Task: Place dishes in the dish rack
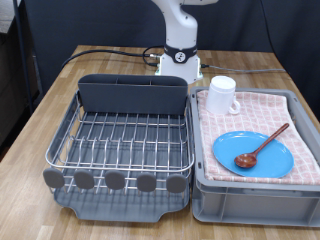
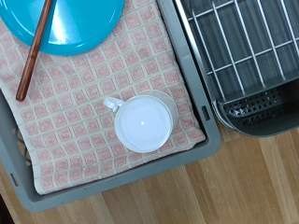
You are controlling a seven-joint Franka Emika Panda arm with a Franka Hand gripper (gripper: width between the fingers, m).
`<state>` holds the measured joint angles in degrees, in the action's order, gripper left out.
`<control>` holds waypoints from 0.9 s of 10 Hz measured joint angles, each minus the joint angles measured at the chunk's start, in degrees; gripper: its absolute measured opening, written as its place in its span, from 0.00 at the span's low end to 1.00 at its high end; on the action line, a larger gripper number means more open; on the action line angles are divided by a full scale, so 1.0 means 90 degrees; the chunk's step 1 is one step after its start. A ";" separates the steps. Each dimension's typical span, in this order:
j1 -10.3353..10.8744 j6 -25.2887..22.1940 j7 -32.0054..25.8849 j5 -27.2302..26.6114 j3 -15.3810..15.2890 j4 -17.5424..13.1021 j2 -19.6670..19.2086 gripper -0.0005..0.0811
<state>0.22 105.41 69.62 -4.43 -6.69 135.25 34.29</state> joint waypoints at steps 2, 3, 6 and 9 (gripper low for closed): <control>0.0017 -0.0013 0.0012 0.0015 -0.0110 -0.0038 -0.0122 0.99; 0.0017 0.0065 0.0201 0.0015 -0.0266 -0.0134 -0.0305 0.99; 0.0010 0.0243 0.1249 0.0046 -0.0779 -0.0610 -0.0990 0.99; 0.0006 0.0531 0.2521 0.0087 -0.1206 -0.1145 -0.1658 0.99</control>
<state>0.27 110.19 92.30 -3.65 -17.55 124.95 19.37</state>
